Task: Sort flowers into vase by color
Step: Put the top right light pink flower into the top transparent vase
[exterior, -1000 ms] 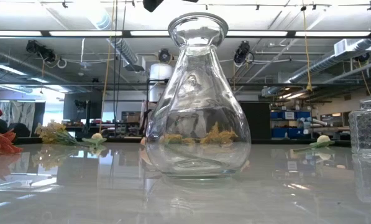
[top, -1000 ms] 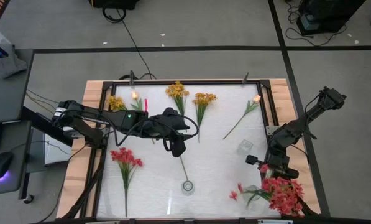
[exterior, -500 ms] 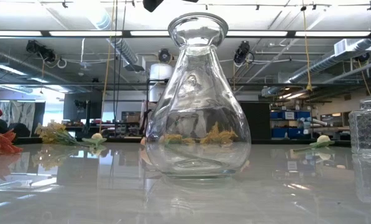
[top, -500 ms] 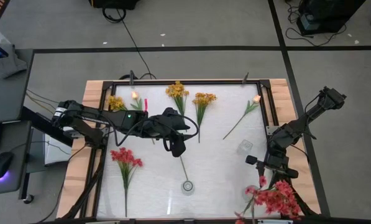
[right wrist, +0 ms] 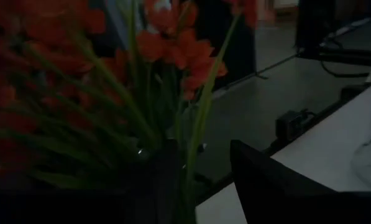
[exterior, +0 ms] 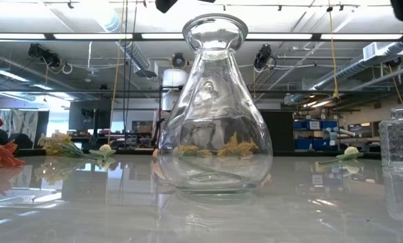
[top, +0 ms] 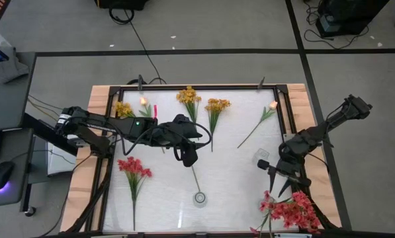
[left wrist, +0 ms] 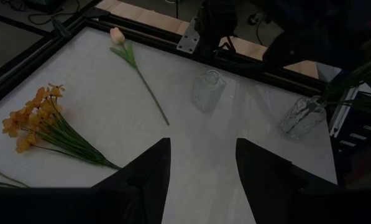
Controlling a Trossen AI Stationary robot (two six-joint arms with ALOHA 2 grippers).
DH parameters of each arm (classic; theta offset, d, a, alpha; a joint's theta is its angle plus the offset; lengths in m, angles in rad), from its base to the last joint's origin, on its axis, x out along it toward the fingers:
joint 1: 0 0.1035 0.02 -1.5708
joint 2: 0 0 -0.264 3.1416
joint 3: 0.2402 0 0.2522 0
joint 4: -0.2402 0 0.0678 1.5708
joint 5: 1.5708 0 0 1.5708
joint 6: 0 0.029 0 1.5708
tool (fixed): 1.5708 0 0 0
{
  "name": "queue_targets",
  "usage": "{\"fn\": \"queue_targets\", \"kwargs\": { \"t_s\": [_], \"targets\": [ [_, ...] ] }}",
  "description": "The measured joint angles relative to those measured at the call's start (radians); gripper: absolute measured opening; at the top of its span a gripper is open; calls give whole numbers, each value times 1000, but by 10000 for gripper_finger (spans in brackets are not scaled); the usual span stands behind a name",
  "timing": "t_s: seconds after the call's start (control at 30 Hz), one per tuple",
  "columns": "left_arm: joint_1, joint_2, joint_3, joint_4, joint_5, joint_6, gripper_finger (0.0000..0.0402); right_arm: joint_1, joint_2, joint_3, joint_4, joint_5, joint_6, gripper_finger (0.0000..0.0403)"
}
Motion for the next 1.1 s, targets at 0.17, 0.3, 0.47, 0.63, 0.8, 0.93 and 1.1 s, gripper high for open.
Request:
{"fn": "queue_targets", "kwargs": {
  "t_s": [0.17,0.3,0.47,0.63,0.8,0.93,1.1],
  "targets": [
    [0,0,0,0,0,0,188,-54,-14,0,-2,2,8,154],
    [0,0,0,0,0,0,188,-83,-31,0,-2,0,47,154],
    [0,0,0,0,0,0,188,-124,-67,0,-1,-1,76,154],
    [0,0,0,0,0,0,188,-173,-95,0,-1,-1,111,154],
    [0,0,0,0,0,0,188,-223,-133,0,1,-1,156,154],
    [0,0,0,0,0,0,188,-270,-169,0,1,-4,214,154],
    [0,0,0,0,0,0,188,-326,-199,15,-6,-49,244,154]
  ]
}}
